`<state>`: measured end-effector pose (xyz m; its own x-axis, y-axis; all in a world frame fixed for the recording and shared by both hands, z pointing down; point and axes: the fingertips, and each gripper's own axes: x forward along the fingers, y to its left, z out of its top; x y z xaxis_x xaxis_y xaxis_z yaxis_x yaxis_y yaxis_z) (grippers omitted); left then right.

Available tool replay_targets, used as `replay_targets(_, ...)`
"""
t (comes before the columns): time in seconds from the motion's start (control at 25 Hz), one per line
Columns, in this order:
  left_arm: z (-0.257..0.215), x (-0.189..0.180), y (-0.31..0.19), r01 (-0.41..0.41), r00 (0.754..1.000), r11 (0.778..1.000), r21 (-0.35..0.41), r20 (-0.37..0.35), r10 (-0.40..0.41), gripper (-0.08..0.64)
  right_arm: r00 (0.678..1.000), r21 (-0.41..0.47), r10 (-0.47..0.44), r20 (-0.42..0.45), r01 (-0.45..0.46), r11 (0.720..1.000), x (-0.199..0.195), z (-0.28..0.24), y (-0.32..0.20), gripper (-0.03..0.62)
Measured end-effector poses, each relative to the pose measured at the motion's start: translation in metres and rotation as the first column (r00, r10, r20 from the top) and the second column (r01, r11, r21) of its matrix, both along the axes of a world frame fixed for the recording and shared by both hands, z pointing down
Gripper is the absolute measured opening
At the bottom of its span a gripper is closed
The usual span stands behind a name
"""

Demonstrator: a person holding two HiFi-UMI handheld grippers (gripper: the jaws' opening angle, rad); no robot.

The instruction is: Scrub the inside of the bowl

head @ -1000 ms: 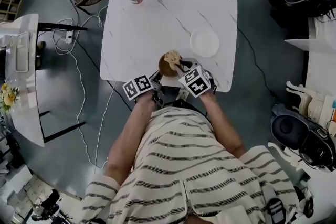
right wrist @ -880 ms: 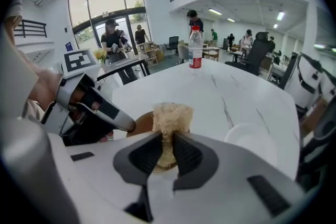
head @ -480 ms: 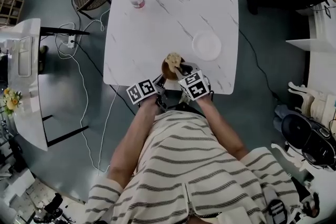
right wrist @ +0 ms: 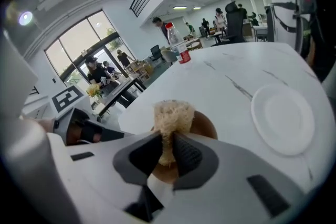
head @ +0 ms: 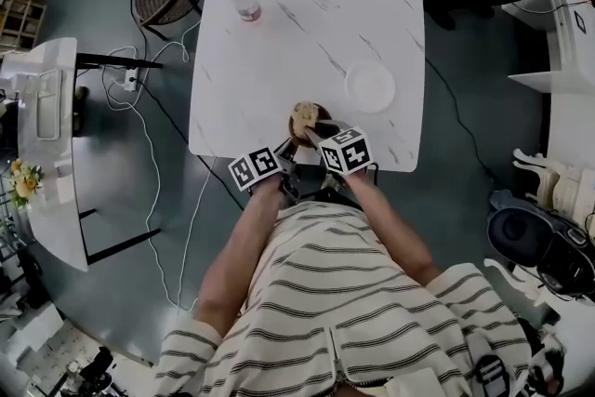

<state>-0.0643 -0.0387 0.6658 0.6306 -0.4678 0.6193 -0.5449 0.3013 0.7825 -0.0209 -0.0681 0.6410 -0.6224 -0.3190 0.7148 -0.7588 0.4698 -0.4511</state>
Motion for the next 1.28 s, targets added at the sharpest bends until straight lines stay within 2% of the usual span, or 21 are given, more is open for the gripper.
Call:
replay_targets(0.44,0.000,-0.002,0.003,0.001,1.000,1.000,-0.002,-0.007,-0.001,0.012,0.993,-0.138,0.045,0.109,-0.030,0.990,0.005,0.001,0.012,0.066)
replay_targets(0.64,0.001,-0.003,0.002,0.001,1.000,1.000,0.002,-0.003,-0.001,0.011,0.998,-0.137,-0.011,0.070,0.020,0.990,0.007,0.003,0.016,0.066)
replay_targets(0.84,0.003,-0.006,0.004,0.014,1.000,1.000,-0.002,0.006,-0.014,0.011,0.988,-0.094,-0.153,-0.035,0.149,0.984,0.007,-0.001,0.027,0.065)
replay_targets(1.0,0.003,-0.004,0.004,0.009,1.000,1.000,-0.002,0.013,-0.009,0.011,0.949,-0.061,-0.281,-0.142,0.275,0.960,0.009,-0.004,0.032,0.064)
replay_targets(1.16,0.002,-0.004,0.004,0.012,1.000,1.000,-0.002,0.017,-0.012,0.011,0.877,-0.030,-0.402,-0.264,0.409,0.912,0.011,-0.007,0.035,0.064)
replay_targets(1.28,0.002,-0.003,0.004,0.010,1.000,1.000,-0.001,0.021,-0.010,0.011,0.830,-0.019,-0.442,-0.340,0.463,0.886,0.015,-0.008,0.034,0.064)
